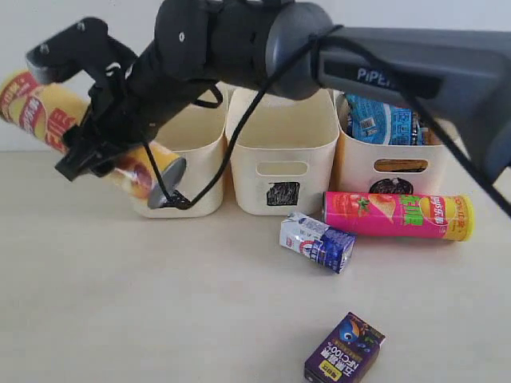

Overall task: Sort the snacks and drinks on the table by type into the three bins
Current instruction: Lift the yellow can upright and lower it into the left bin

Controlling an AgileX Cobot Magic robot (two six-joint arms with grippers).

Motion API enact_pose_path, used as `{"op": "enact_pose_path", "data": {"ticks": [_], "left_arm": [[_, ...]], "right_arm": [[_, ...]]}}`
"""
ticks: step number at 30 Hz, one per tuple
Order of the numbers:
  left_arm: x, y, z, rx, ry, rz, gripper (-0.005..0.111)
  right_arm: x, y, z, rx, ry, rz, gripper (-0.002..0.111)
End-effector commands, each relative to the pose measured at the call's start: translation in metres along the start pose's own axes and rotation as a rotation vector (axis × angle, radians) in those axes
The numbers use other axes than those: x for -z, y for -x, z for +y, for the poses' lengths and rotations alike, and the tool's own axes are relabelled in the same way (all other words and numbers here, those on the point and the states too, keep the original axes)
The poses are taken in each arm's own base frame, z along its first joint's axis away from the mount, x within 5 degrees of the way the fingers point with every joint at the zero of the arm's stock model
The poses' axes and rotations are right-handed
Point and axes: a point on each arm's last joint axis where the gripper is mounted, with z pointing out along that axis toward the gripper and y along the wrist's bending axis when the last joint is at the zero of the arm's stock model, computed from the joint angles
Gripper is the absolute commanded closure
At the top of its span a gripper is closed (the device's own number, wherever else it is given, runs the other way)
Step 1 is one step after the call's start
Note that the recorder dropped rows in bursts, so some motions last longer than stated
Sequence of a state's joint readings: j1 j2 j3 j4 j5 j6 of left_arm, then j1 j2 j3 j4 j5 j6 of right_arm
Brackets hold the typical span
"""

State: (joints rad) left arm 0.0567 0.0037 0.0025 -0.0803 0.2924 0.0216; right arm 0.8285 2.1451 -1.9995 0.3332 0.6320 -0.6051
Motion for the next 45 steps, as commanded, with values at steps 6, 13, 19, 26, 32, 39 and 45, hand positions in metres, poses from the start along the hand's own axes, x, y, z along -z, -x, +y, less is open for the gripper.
{"op": "enact_pose_path", "data": {"ticks": [6, 13, 19, 26, 32, 39, 45], "left_arm": [[0.001, 0.002, 0.000, 0.007, -0.004, -0.014, 0.103], [0.001, 0.002, 0.000, 0.007, -0.004, -0.014, 0.103], [0.001, 0.002, 0.000, 0.007, -0.004, -0.014, 0.103], [0.001, 0.002, 0.000, 0.007, -0.004, -0.014, 0.103], [0.001, 0.002, 0.000, 0.007, -0.004, -0.014, 0.103], [0.001, 0.002, 0.000, 0.007, -0.004, -0.014, 0.103], [0.001, 0.002, 0.000, 0.007, -0.004, -0.014, 0.103]], "right_arm": [[0.028, 0.040, -0.016, -0.056, -0.187, -0.342, 0.109], [0.001, 0.035, -0.038, -0.074, -0.403, -0.579, 0.109], [-0.036, 0.000, -0.064, -0.073, -0.553, -0.651, 0.109], [-0.067, -0.039, -0.099, -0.138, -0.633, -0.704, 0.109], [-0.090, -0.054, -0.114, -0.183, -0.632, -0.724, 0.106], [-0.103, -0.070, -0.119, -0.191, -0.629, -0.686, 0.062], [-0.103, -0.070, -0.121, -0.194, -0.621, -0.665, 0.027]]}}
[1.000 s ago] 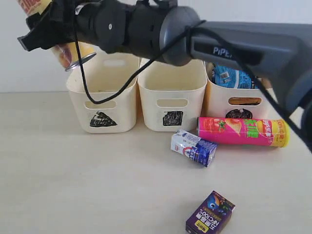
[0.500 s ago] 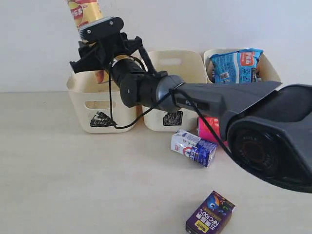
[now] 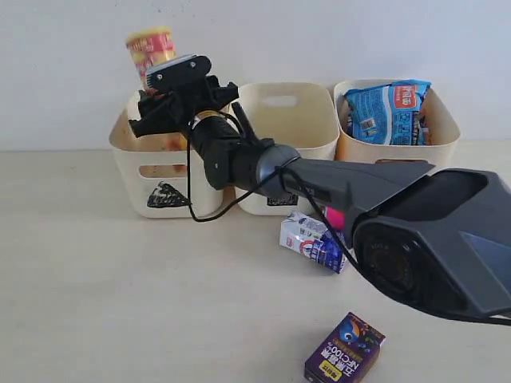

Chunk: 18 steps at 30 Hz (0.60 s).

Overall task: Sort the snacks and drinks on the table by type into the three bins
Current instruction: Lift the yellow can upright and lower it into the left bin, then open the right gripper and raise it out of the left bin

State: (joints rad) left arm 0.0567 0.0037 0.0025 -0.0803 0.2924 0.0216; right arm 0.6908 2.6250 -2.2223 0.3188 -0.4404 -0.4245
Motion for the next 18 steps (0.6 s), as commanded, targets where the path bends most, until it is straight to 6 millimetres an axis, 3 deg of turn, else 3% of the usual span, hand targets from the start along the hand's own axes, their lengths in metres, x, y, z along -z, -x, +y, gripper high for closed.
{"op": "enact_pose_path", "data": {"ticks": [1, 6, 8, 10, 12, 18], "left_arm": [[0.001, 0.002, 0.000, 0.007, -0.004, -0.014, 0.103], [0.001, 0.002, 0.000, 0.007, -0.004, -0.014, 0.103], [0.001, 0.002, 0.000, 0.007, -0.004, -0.014, 0.103], [0.001, 0.002, 0.000, 0.007, -0.004, -0.014, 0.103], [0.001, 0.002, 0.000, 0.007, -0.004, -0.014, 0.103], [0.001, 0.002, 0.000, 0.007, -0.004, -0.014, 0.103]], "right_arm": [[-0.001, 0.010, -0.003, 0.003, 0.000, -0.016, 0.027], [0.001, 0.034, -0.002, -0.003, 0.070, 0.095, 0.027], [0.005, 0.050, 0.000, -0.005, 0.130, 0.192, 0.037], [0.012, 0.068, 0.002, -0.005, 0.194, 0.294, 0.063], [0.026, 0.090, 0.003, 0.006, 0.280, 0.429, 0.109], [0.052, 0.123, 0.003, 0.045, 0.402, 0.611, 0.108]]}}
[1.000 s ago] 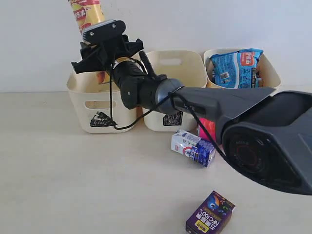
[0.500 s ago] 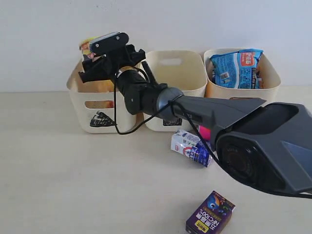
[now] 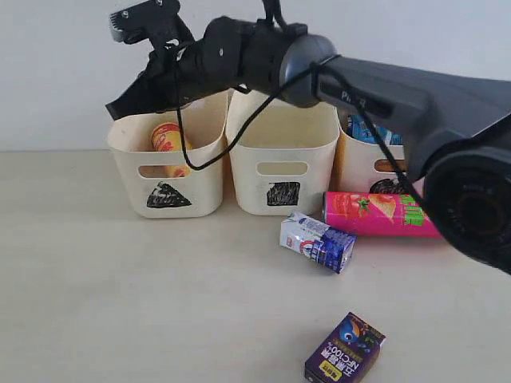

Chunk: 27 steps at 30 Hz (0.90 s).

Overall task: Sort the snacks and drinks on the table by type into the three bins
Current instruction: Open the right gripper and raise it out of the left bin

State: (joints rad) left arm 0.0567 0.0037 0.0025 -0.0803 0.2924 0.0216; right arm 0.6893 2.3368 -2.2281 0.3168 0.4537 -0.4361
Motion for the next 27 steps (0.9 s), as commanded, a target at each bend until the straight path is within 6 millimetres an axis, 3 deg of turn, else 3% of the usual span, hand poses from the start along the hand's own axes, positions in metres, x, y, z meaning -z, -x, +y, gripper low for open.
{"op": "enact_pose_path", "data": {"ticks": [1, 8, 18, 23, 27], "left_arm": [[0.001, 0.002, 0.000, 0.007, -0.004, -0.014, 0.103], [0.001, 0.002, 0.000, 0.007, -0.004, -0.014, 0.103], [0.001, 0.002, 0.000, 0.007, -0.004, -0.014, 0.103], [0.001, 0.002, 0.000, 0.007, -0.004, -0.014, 0.103], [0.001, 0.002, 0.000, 0.007, -0.004, -0.014, 0.103]], "right_arm": [[0.031, 0.012, 0.006, 0.035, 0.080, 0.144, 0.108], [0.055, 0.006, 0.014, 0.057, 0.176, 0.363, 0.108], [0.085, 0.005, 0.015, 0.042, 0.187, 0.567, 0.108], [0.101, 0.016, 0.013, 0.039, 0.142, 0.551, 0.108], [0.114, 0.012, 0.011, 0.068, 0.117, 0.585, 0.108]]}}
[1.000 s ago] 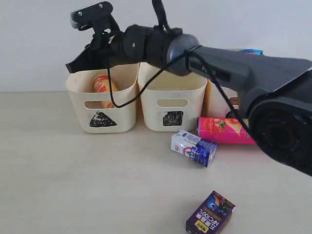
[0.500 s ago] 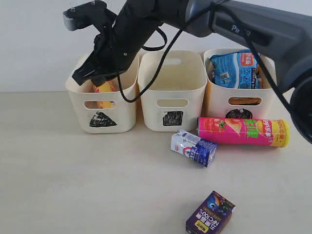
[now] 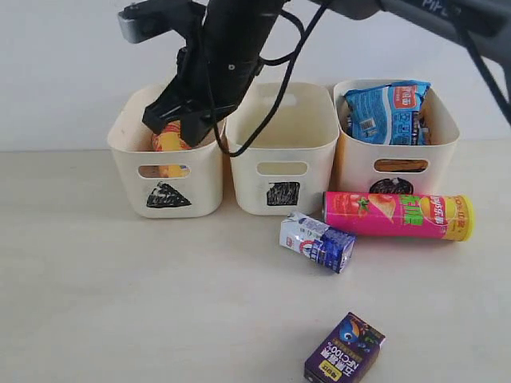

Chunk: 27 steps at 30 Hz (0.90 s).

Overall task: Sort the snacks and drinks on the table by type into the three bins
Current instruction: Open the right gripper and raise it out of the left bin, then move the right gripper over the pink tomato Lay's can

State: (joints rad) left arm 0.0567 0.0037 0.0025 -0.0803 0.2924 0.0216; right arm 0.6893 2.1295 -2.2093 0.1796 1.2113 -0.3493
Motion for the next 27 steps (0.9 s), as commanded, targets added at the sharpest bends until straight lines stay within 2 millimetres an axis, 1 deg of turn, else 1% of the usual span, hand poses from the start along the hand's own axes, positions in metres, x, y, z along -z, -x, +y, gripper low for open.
{"op": "enact_pose_path", "data": {"ticks": [1, 5, 9, 13, 16, 21, 27], "left_arm": [[0.001, 0.002, 0.000, 0.007, -0.004, -0.014, 0.103], [0.001, 0.002, 0.000, 0.007, -0.004, -0.014, 0.103], [0.001, 0.002, 0.000, 0.007, -0.004, -0.014, 0.103], [0.001, 0.002, 0.000, 0.007, -0.004, -0.014, 0.103], [0.001, 0.002, 0.000, 0.007, -0.004, -0.014, 0.103], [0.001, 0.002, 0.000, 0.007, -0.004, -0.014, 0.103], [0.001, 0.002, 0.000, 0.007, -0.004, -0.014, 0.103]], "right_arm": [[0.016, -0.013, -0.001, 0.020, -0.052, 0.050, 0.108], [0.020, -0.033, 0.001, 0.078, -0.083, 0.127, 0.108], [0.029, -0.052, 0.003, 0.150, -0.071, 0.178, 0.108], [0.040, -0.068, -0.002, 0.173, -0.071, 0.201, 0.108], [0.050, -0.082, -0.013, 0.161, -0.081, 0.217, 0.108], [0.061, -0.107, -0.041, 0.075, -0.108, 0.246, 0.108], [0.063, -0.140, -0.075, -0.071, -0.103, 0.285, 0.108]]}}
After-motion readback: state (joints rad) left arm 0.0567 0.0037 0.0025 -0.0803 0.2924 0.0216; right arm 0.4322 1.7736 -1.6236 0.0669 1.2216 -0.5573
